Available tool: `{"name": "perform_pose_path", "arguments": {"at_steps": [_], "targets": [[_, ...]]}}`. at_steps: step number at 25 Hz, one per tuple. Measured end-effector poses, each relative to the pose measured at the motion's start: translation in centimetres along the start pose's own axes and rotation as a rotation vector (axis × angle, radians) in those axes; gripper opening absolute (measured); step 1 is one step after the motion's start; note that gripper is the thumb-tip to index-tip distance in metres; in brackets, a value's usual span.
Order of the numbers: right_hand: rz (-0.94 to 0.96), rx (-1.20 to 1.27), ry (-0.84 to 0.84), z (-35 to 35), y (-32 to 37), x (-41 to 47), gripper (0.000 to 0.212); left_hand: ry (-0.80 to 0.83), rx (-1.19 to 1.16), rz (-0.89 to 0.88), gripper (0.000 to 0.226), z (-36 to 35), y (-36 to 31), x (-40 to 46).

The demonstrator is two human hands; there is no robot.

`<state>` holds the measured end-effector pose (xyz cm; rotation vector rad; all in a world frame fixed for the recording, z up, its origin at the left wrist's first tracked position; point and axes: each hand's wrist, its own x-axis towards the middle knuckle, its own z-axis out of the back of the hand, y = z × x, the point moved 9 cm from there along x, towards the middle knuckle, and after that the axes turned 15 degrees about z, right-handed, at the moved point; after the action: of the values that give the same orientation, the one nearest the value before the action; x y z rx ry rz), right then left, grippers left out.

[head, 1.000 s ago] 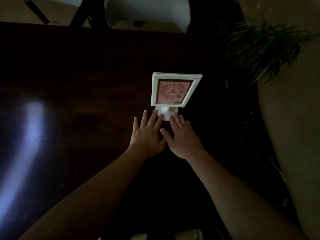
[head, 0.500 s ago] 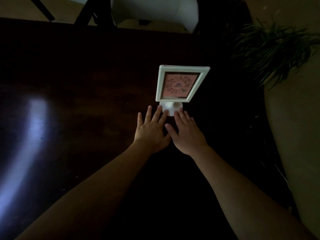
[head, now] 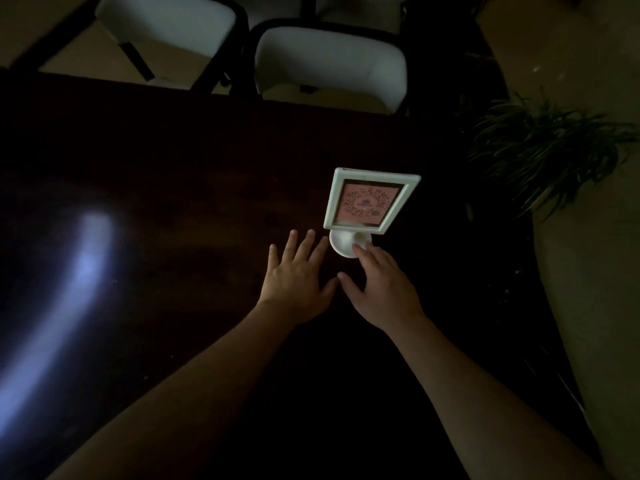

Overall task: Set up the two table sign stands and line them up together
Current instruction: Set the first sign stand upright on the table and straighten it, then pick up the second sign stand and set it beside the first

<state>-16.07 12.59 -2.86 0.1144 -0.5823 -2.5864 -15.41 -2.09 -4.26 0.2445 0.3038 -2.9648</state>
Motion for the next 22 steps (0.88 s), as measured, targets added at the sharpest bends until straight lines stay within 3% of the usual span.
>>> {"name": "perform_pose_path", "arguments": {"at_steps": [6, 13, 22], "targets": [[0.168, -0.024, -0.117, 4.8, 5.3, 0.4, 0.065, -0.142, -0.086, 0.102, 0.085, 7.8, 4.7, -3.3], [0.345, -0.028, -0.095, 6.8, 15.5, 0.7, 0.073, -0.264, -0.215, 0.184, 0.088, 16.4, 13.4, -10.6], [0.507, -0.027, -0.054, 3.4, 34.8, 1.9, 0.072, -0.405, -0.298, 0.266, 0.085, 22.6, 31.3, -20.3]]}}
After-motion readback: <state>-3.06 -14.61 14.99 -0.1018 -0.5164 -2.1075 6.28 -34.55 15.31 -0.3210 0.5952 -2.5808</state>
